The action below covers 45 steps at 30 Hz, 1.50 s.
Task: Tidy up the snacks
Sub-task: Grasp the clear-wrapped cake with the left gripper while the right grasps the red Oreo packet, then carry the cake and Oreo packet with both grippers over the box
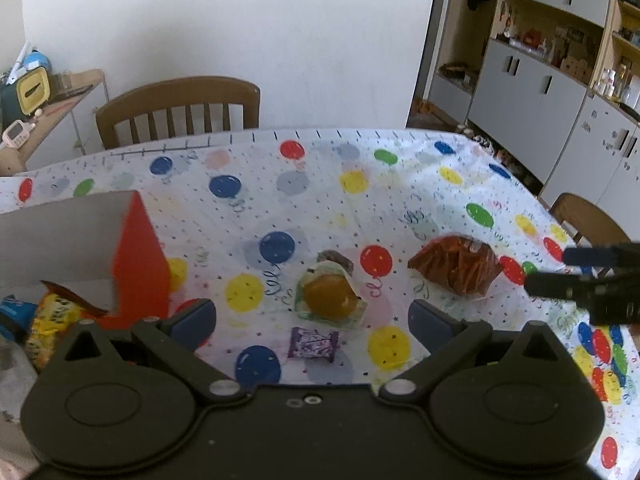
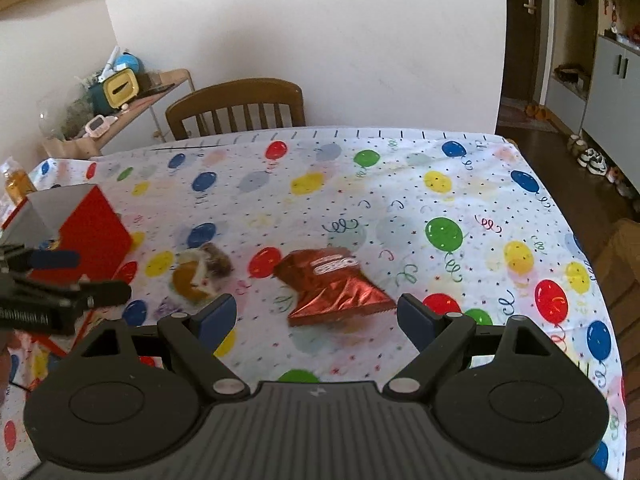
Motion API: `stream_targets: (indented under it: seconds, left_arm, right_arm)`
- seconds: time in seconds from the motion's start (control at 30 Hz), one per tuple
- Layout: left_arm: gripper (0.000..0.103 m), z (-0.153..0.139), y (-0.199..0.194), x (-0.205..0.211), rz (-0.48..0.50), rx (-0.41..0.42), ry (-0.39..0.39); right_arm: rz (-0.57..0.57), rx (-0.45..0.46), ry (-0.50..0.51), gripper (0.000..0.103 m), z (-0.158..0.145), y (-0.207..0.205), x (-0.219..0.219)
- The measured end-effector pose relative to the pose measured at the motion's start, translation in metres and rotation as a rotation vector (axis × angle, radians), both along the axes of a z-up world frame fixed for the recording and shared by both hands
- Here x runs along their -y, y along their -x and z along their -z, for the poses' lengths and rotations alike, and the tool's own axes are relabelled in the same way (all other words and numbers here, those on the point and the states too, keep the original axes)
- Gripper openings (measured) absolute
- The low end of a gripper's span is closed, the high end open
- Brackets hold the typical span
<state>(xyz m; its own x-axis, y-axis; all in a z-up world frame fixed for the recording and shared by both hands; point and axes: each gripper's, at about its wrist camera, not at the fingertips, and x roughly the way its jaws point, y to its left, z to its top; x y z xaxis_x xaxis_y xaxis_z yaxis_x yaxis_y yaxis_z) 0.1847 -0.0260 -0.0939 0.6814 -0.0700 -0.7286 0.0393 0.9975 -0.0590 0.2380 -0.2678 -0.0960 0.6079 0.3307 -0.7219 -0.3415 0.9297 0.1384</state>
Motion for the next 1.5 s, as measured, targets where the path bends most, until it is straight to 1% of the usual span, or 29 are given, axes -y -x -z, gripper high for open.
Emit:
stream_targets:
  seconds: [0.1,0.27,0.4,0.47,0.6,0.67,0.8,0.87,0.97,1.0,1.03,1.07,1.1,1.13,1.17,1.3,1.37,1.5]
  left_arm:
    - [0.102,0.012,-0.010,0.007,0.004,-0.015,-0.005]
    - [0.102,0.030,-0.028,0.016,0.006,-0.041,-0.008]
    - [0.101,0.043,-0.043,0.022,0.000,-0.065,-0.007]
    - [0.101,0.049,-0.051,0.023,0.004,-0.084,0.004]
    - [0.097,0.063,-0.066,0.024,-0.012,-0.133,0.018]
    - [0.093,0.069,-0.072,0.022,-0.018,-0.149,0.018]
    - [0.082,0.077,-0.079,0.022,-0.012,-0.173,0.000]
    - [0.079,0.078,-0.081,0.021,-0.016,-0.171,-0.001]
    - [0.071,0.077,-0.082,0.020,-0.011,-0.161,0.011]
    - [0.070,0.076,-0.082,0.020,-0.009,-0.158,0.014]
    - [0.069,0.076,-0.082,0.021,-0.009,-0.155,0.013]
    - [0.069,0.076,-0.081,0.021,-0.006,-0.152,0.010]
    - [0.068,0.076,-0.081,0.022,-0.002,-0.149,0.008]
    - [0.068,0.075,-0.080,0.022,-0.001,-0.146,0.009]
    - [0.067,0.075,-0.079,0.022,0.001,-0.144,0.010]
    - [0.065,0.073,-0.080,0.020,-0.002,-0.145,0.026]
    - [0.064,0.073,-0.079,0.019,-0.011,-0.146,0.033]
    - [0.063,0.070,-0.077,0.018,-0.025,-0.146,0.043]
  right_arm:
    - [-0.006,-0.022,0.003,0.088,0.009,-0.016,0.000]
    - [-0.031,-0.056,0.044,0.088,0.027,-0.039,-0.008]
    - [-0.043,-0.081,0.042,0.088,0.037,-0.054,-0.014]
    - [-0.050,-0.090,0.048,0.088,0.042,-0.061,-0.017]
    - [-0.048,-0.118,0.041,0.088,0.051,-0.074,-0.020]
    - [-0.051,-0.123,0.037,0.088,0.054,-0.078,-0.022]
    - [-0.069,-0.116,0.051,0.088,0.059,-0.081,-0.028]
    - [-0.065,-0.115,0.054,0.088,0.062,-0.082,-0.029]
    - [-0.052,-0.120,0.048,0.087,0.064,-0.083,-0.028]
    - [-0.051,-0.117,0.046,0.086,0.064,-0.083,-0.028]
    - [-0.052,-0.114,0.047,0.078,0.063,-0.082,-0.028]
    - [-0.055,-0.117,0.052,0.074,0.064,-0.082,-0.029]
    - [-0.055,-0.120,0.060,0.067,0.064,-0.082,-0.030]
    - [-0.052,-0.117,0.065,0.064,0.064,-0.081,-0.030]
    - [-0.051,-0.113,0.066,0.062,0.063,-0.081,-0.031]
    - [-0.050,-0.105,0.068,0.050,0.061,-0.077,-0.033]
    - [-0.057,-0.090,0.081,0.049,0.058,-0.072,-0.035]
    - [-0.060,-0.071,0.068,0.049,0.051,-0.062,-0.036]
